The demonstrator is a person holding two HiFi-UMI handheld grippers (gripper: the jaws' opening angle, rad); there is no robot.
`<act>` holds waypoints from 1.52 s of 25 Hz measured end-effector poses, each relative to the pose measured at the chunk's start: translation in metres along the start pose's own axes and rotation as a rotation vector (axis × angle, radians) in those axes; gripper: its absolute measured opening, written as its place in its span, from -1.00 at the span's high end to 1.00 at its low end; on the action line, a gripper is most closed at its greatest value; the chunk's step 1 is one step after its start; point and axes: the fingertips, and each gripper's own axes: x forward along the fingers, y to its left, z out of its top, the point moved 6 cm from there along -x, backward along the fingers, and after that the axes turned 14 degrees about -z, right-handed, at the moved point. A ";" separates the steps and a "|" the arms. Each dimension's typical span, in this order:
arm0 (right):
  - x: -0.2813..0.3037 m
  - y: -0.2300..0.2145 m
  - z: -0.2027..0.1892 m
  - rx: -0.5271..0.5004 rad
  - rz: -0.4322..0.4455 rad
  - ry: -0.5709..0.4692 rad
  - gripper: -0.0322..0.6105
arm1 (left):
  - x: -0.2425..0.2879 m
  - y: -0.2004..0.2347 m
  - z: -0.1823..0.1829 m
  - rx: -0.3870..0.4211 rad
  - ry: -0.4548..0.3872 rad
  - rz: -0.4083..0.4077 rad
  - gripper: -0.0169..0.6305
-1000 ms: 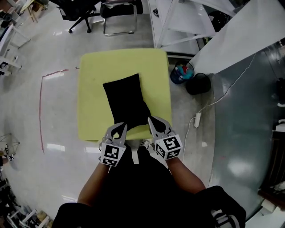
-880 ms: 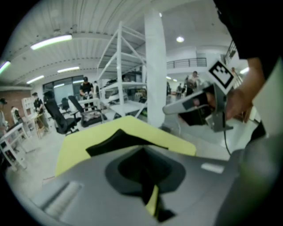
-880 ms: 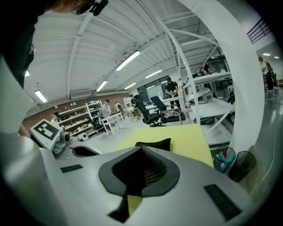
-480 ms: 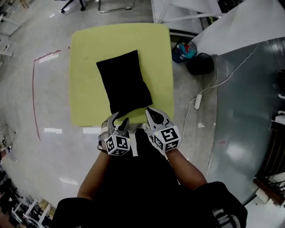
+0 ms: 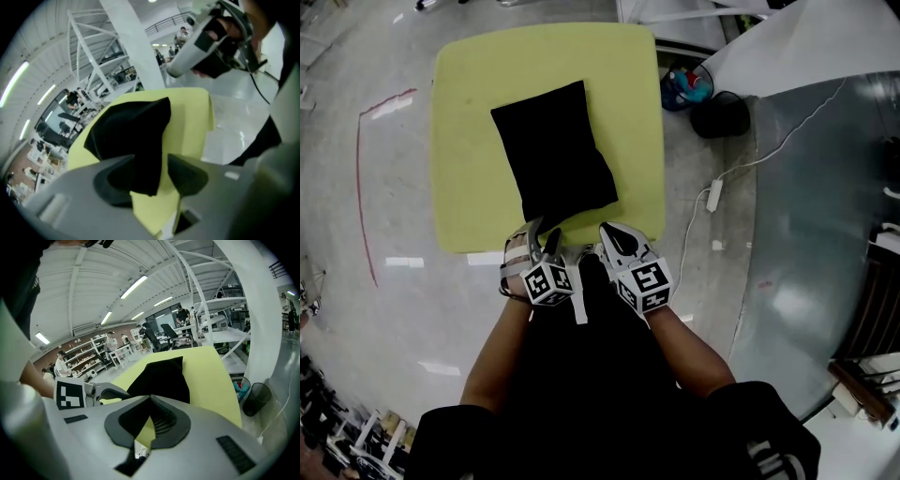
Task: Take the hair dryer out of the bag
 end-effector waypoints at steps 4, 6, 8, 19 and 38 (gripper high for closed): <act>-0.001 0.000 -0.006 0.000 -0.005 0.007 0.88 | 0.003 0.002 -0.003 0.012 0.011 0.005 0.36; -0.001 0.001 -0.008 -0.002 -0.006 0.010 0.88 | 0.002 0.003 -0.002 0.017 0.006 0.018 0.48; -0.001 0.000 -0.010 0.001 -0.009 0.012 0.88 | -0.001 0.004 0.001 0.018 -0.005 0.031 0.73; 0.006 0.014 -0.017 -0.061 0.033 0.025 0.88 | -0.037 0.035 0.029 -0.216 -0.146 -0.072 0.89; 0.062 0.062 0.019 -0.220 0.100 0.020 0.88 | -0.061 0.101 0.049 -0.363 -0.254 -0.108 0.89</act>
